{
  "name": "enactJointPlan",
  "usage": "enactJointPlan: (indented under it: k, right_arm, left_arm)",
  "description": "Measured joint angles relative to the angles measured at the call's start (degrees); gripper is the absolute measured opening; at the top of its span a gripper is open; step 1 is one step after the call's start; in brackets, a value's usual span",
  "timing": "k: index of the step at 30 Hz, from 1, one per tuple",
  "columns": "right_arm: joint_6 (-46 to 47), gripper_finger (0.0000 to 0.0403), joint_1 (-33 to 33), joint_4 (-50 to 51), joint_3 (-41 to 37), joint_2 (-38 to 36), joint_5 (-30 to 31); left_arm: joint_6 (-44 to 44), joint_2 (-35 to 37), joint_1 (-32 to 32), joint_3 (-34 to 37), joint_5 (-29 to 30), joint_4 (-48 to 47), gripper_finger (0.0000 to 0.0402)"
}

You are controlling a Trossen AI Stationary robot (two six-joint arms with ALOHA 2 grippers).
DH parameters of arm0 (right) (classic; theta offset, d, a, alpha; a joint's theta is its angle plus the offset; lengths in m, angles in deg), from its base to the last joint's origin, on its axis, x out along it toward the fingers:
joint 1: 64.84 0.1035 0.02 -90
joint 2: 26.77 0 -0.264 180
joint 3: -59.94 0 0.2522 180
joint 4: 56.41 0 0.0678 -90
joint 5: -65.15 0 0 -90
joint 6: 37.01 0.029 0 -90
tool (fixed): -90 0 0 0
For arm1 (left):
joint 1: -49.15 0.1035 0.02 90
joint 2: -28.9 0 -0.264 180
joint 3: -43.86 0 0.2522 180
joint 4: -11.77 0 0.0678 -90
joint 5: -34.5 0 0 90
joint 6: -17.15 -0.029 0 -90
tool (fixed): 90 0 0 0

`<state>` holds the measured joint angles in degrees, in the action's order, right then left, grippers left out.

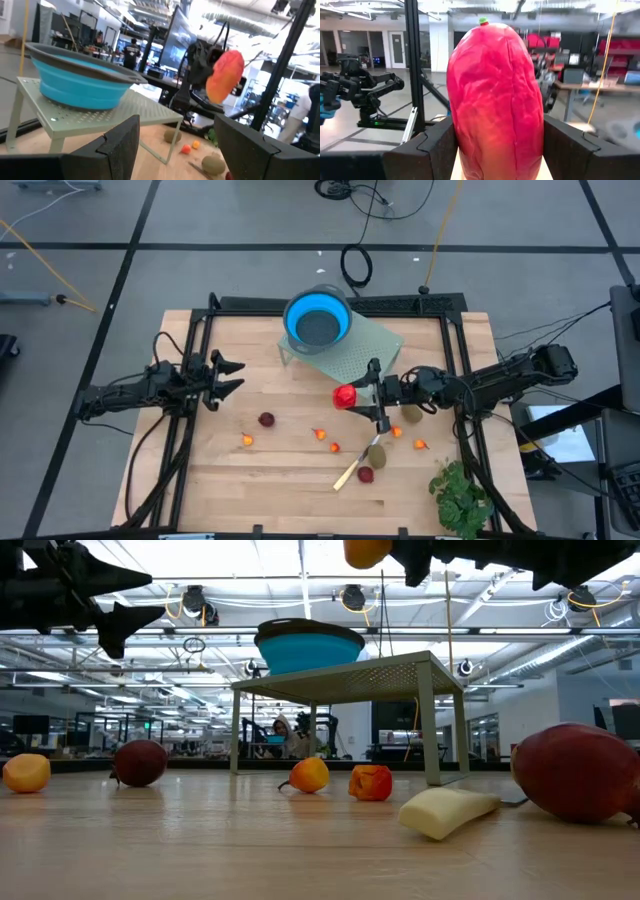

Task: Pick & Place Fruit
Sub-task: Put the mango into the blue strainer bowl on the shelf

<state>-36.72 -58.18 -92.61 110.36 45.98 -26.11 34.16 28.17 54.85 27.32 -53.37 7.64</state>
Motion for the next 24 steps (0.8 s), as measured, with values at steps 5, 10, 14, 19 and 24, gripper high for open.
enactJointPlan:
  k: [5,10,14,19,24]
  right_arm:
    - [7.2,0.0238,0.0,4.8,0.0,0.0,0.0]
    - [12.8,0.0238,0.0,6.9,0.0,0.0,0.0]
    - [16.2,0.0238,0.0,6.9,0.0,0.0,-0.2]
    - [20.3,0.0238,0.0,7.0,0.0,0.5,-0.2]
    - [22.4,0.0238,0.0,6.9,0.0,2.2,-0.2]
  left_arm:
    - [0.0,0.0,0.0,0.0,1.0,1.1,0.0257]
    - [0.2,-0.2,0.0,0.0,2.2,1.0,0.0257]
    - [2.5,-1.5,0.0,0.0,3.0,1.6,0.0257]
    - [4.8,-5.5,-0.3,0.0,2.3,6.6,0.0257]
    - [4.3,-12.1,-2.4,-0.1,2.4,14.9,0.0257]
